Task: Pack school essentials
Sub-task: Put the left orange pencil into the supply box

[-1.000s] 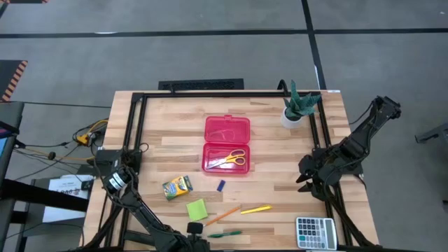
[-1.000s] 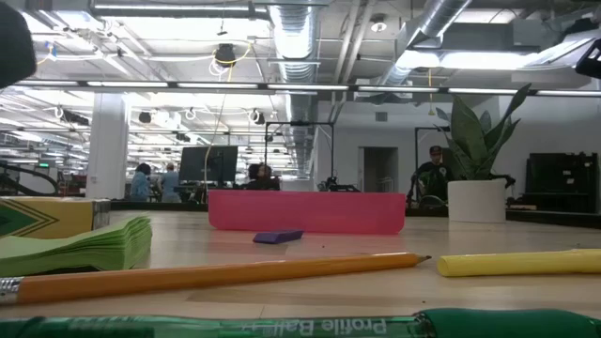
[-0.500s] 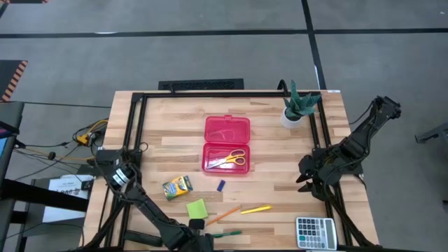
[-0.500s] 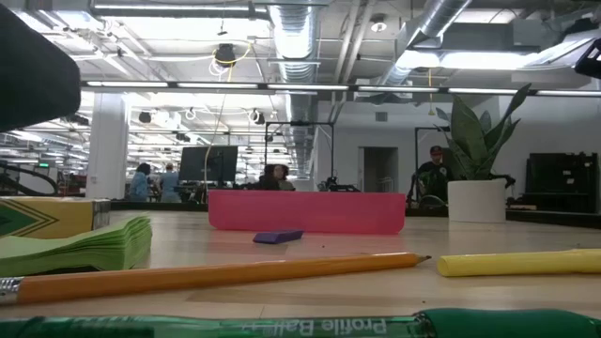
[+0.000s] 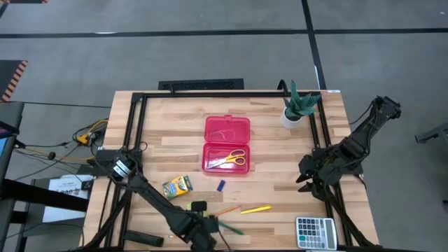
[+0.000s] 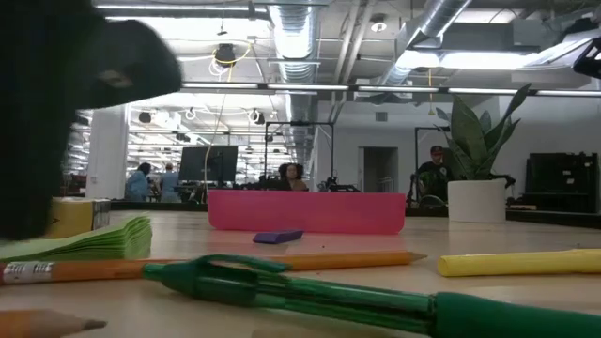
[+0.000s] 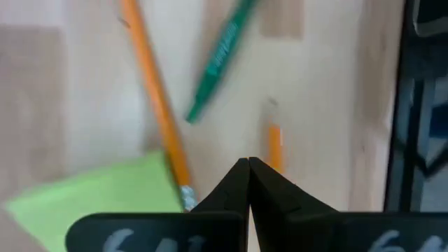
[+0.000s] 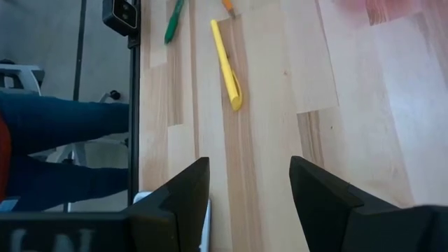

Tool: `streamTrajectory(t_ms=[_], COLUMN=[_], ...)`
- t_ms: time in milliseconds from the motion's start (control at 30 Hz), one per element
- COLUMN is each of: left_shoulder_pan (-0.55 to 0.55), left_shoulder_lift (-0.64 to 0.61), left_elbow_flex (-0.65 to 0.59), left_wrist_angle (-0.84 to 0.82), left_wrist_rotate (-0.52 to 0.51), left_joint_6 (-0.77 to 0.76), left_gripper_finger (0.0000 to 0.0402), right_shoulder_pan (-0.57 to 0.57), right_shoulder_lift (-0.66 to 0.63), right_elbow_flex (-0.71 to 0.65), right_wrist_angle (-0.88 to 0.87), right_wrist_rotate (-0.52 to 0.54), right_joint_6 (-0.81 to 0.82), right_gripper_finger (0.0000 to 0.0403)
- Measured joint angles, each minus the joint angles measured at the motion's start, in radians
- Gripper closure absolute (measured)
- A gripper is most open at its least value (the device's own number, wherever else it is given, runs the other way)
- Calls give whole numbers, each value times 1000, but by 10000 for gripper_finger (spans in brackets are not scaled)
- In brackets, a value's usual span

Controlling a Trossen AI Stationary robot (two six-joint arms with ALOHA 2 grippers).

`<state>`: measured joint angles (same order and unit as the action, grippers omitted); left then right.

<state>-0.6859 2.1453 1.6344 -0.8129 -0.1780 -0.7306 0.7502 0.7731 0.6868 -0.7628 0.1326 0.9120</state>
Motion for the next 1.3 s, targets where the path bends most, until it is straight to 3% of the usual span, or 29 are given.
streamTrajectory(t_ms=[167, 333, 567, 700, 767, 833, 967, 1133, 1300], left_shoulder_pan=[26, 21, -98, -169, -191, -207, -220, -225, -225], left_shoulder_lift=[-32, -79, -86, -80, -83, -83, -83, -82, -82], left_elbow_flex=[1, 2, -2, -3, -12, -41, -152, -249, -337], left_wrist_angle=[-21, -7, 74, 67, 62, 82, 294, 404, 504], left_wrist_rotate=[-14, 15, -170, -413, -486, -487, -449, -529, -521], left_joint_6=[13, -104, -213, -276, -326, -362, -366, -344, -302], left_gripper_finger=[400, 400, 335, 271, 239, 209, 170, 168, 177], right_shoulder_pan=[0, 0, 0, 0, 0, 0, 0, 0, -2], right_shoulder_lift=[0, 0, 0, 0, 0, 0, 0, 0, 0], right_elbow_flex=[0, 0, 0, 0, 0, 0, 0, 0, 0], right_wrist_angle=[0, 0, 2, 2, 4, 7, 9, 9, 9], right_wrist_rotate=[0, 1, 25, 26, 27, 27, 27, 27, 27], right_joint_6=[-4, -25, -30, -30, -23, -23, -19, 31, 73], right_gripper_finger=[198, 198, 198, 198, 198, 198, 198, 198, 198])
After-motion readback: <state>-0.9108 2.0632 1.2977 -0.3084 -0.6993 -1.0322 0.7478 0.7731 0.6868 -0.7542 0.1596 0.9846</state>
